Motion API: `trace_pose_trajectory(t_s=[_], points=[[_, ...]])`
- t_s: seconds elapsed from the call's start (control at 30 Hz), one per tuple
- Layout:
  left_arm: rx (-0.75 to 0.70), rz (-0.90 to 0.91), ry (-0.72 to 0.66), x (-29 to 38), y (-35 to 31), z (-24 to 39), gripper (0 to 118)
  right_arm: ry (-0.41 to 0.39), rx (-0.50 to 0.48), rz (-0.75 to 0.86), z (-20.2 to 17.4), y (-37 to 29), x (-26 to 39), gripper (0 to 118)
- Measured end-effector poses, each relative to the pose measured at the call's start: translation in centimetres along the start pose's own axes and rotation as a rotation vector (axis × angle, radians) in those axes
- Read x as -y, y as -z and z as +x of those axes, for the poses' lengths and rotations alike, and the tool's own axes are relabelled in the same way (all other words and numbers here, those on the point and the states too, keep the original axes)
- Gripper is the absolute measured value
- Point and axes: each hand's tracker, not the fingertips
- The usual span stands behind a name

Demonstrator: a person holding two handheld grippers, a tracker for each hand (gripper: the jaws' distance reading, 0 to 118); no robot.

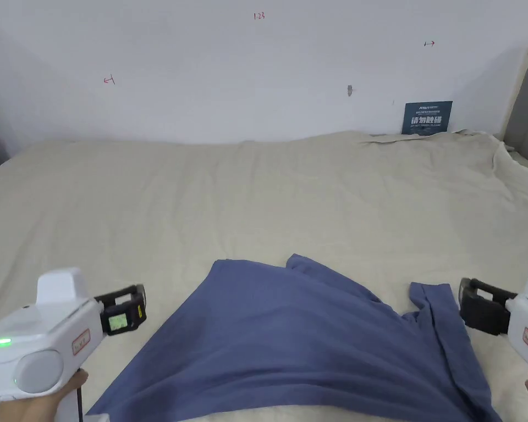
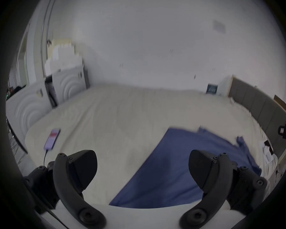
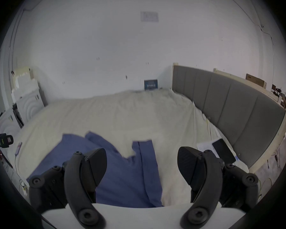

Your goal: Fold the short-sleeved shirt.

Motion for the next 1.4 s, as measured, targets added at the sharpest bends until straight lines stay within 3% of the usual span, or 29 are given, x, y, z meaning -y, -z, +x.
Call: trace_pose_trajectory(t_s=[0.3, 0.37, 0.4, 0.43, 0.47, 0.5, 0.53, 0.87, 1.1, 1.23, 1.3, 1.4], points=[[0.127, 0.122, 0.008, -1.5, -0.7, 4.4, 115, -0.063, 0.015, 0.182, -2.5, -2.3, -1.1, 88], [0.133, 0.184, 0.017, -0.9, -0.9, 5.4, 93, -0.077, 0.025, 0.212, -3.0, -2.7, -0.8, 70], [0.122, 0.194, 0.037, -0.7, -1.1, 5.9, 74, -0.090, 0.028, 0.223, -2.8, -2.5, -0.7, 56], [0.107, 0.203, 0.063, -0.4, -1.1, 6.4, 40, -0.093, 0.036, 0.232, -2.9, -2.6, -0.6, 32], [0.102, 0.207, 0.071, -0.1, -1.0, 6.8, 20, -0.092, 0.040, 0.240, -3.0, -2.7, -0.5, 11], [0.118, 0.205, 0.086, 0.1, -1.1, 7.0, 10, -0.096, 0.029, 0.247, -2.9, -2.8, -0.3, 0], [0.165, 0.212, 0.090, 0.2, -1.4, 7.1, 0, -0.076, 0.016, 0.263, -2.6, -2.7, -0.3, 0], [0.203, 0.135, 0.096, -0.3, 0.8, 7.9, 0, -0.068, 0.015, 0.257, -1.9, -1.9, -0.6, 0], [0.267, -0.073, 0.142, -3.0, 8.8, 8.2, 0, -0.080, 0.026, 0.232, -1.4, 0.6, -0.9, 0], [0.313, -0.221, 0.091, -4.5, 15.5, 8.5, 0, -0.076, 0.031, 0.205, -1.1, 2.9, -1.0, 0], [0.307, -0.296, 0.079, -5.0, 19.3, 8.7, 13, -0.078, 0.035, 0.189, -0.9, 4.3, -1.1, 0], [0.288, -0.402, 0.108, -5.0, 24.7, 9.5, 75, -0.078, 0.039, 0.165, -0.8, 6.0, -1.0, 0]])
